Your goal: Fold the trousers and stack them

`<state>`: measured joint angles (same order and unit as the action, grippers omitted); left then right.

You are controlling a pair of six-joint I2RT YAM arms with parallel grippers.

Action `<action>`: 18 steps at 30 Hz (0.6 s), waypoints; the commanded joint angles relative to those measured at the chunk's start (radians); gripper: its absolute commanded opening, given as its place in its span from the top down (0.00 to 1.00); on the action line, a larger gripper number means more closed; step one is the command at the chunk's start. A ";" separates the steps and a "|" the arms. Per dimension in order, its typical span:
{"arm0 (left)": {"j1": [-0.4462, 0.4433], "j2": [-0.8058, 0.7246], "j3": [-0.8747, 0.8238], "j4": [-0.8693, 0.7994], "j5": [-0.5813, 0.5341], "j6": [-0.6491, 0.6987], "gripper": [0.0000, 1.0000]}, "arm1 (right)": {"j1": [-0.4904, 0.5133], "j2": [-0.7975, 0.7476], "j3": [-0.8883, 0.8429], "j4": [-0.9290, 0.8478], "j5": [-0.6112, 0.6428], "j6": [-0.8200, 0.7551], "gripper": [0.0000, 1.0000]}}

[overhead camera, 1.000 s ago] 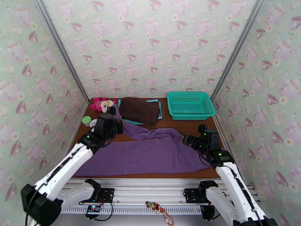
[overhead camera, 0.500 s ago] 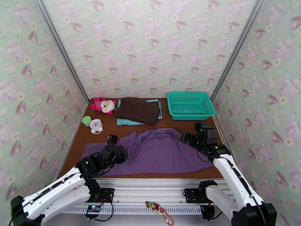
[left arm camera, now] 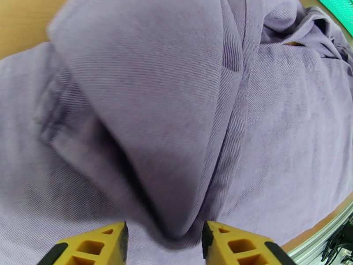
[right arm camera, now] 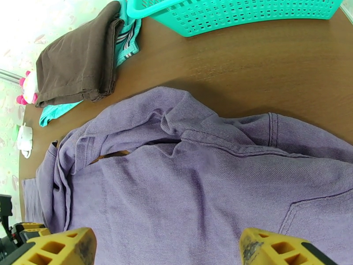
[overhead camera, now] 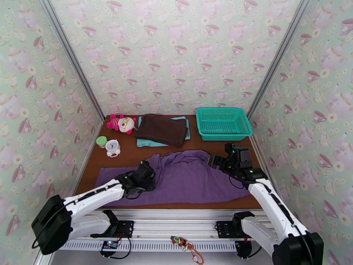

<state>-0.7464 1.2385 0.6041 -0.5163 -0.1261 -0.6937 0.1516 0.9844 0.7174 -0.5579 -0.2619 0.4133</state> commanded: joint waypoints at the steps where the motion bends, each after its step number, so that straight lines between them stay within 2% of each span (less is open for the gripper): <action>1: 0.003 0.065 0.018 0.021 0.030 -0.035 0.54 | 0.006 -0.022 -0.007 -0.003 -0.010 -0.024 0.11; 3: -0.008 0.086 0.020 0.015 0.021 -0.058 0.59 | 0.006 -0.030 -0.012 -0.004 -0.007 -0.025 0.10; 7: -0.022 0.086 0.015 0.017 0.006 -0.103 1.00 | 0.006 -0.022 -0.014 0.003 -0.008 -0.027 0.10; 11: -0.025 -0.038 0.026 -0.012 -0.004 -0.152 1.00 | 0.006 -0.014 -0.007 -0.002 -0.007 -0.031 0.10; 14: -0.019 -0.201 0.043 -0.048 -0.038 -0.204 1.00 | 0.006 -0.021 -0.010 0.002 0.007 -0.030 0.10; 18: 0.074 -0.395 0.082 -0.055 -0.129 -0.263 1.00 | 0.006 0.004 -0.007 0.021 0.000 -0.028 0.09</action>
<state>-0.7280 0.9291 0.6395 -0.5507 -0.1589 -0.8902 0.1516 0.9730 0.7170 -0.5552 -0.2657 0.4030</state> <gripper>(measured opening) 0.067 0.903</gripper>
